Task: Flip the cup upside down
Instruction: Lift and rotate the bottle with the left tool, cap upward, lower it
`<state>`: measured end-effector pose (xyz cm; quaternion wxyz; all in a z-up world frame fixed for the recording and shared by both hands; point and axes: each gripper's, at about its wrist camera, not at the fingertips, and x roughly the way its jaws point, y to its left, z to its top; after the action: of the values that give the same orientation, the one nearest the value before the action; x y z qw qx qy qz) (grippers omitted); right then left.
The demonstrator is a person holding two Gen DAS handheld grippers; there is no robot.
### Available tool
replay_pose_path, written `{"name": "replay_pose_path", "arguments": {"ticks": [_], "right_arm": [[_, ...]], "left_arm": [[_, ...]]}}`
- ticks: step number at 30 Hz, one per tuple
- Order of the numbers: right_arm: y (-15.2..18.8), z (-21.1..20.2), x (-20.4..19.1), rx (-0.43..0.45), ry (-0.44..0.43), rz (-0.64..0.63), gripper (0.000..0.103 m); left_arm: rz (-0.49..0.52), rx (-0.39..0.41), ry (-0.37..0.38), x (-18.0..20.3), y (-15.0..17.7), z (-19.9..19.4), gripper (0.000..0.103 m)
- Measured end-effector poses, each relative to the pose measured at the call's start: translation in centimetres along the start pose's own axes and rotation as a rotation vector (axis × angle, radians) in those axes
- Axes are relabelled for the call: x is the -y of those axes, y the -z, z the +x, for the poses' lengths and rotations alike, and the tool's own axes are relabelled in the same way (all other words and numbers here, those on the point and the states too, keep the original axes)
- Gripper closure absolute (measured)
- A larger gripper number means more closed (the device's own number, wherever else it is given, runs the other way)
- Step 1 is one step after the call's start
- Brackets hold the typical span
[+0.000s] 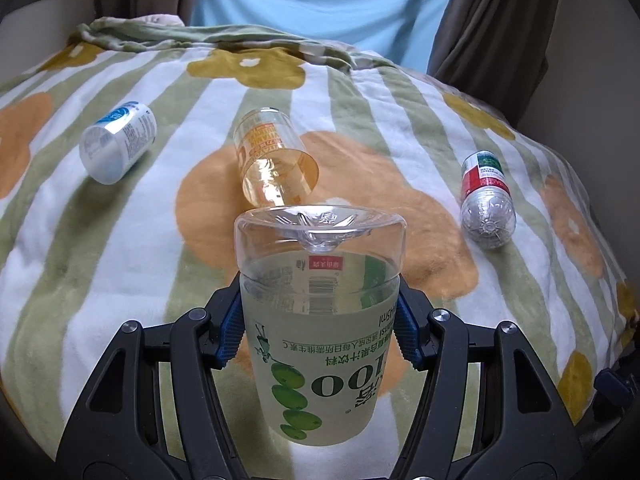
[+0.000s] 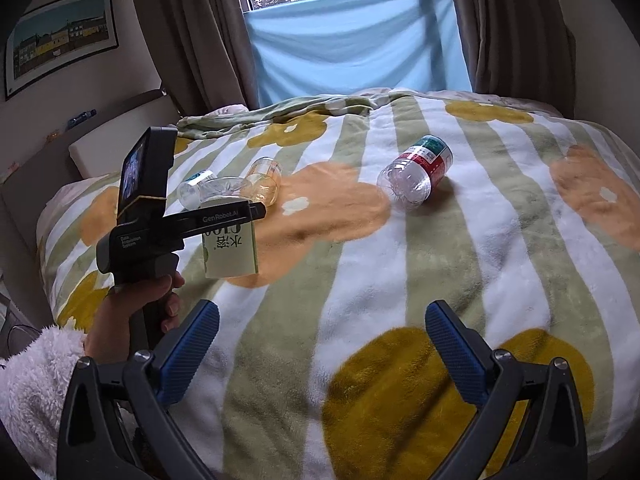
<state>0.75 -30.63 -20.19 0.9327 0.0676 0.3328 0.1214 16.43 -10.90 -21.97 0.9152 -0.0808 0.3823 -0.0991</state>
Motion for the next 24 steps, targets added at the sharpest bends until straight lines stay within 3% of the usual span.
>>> {"name": "replay_pose_path", "arguments": {"ticks": [9, 18, 20, 21, 22, 24], "right_arm": [[0.0, 0.3, -0.6, 0.01, -0.015, 0.014, 0.0], [0.0, 0.2, -1.4, 0.004, 0.003, 0.002, 0.0], [0.0, 0.1, -1.5, 0.004, 0.003, 0.001, 0.0], [0.0, 0.1, -1.5, 0.006, 0.004, 0.001, 0.0], [0.0, 0.1, -1.5, 0.008, 0.004, 0.0, 0.0], [-0.1, 0.0, -1.6, 0.01, 0.006, -0.002, 0.0]], "left_arm": [[0.113, -0.104, -0.009, 1.2, 1.1, -1.4, 0.044], [0.134, -0.112, -0.01, 1.6, 1.5, -1.9, 0.043], [0.133, -0.105, -0.021, 1.5, 1.5, -2.0, 0.035], [0.13, -0.108, -0.036, 1.5, 1.5, -1.9, 0.015], [0.124, -0.102, -0.048, 1.4, 1.5, -2.0, 0.001], [0.106, -0.075, -0.03, 1.1, 1.4, -2.5, 0.0]]}}
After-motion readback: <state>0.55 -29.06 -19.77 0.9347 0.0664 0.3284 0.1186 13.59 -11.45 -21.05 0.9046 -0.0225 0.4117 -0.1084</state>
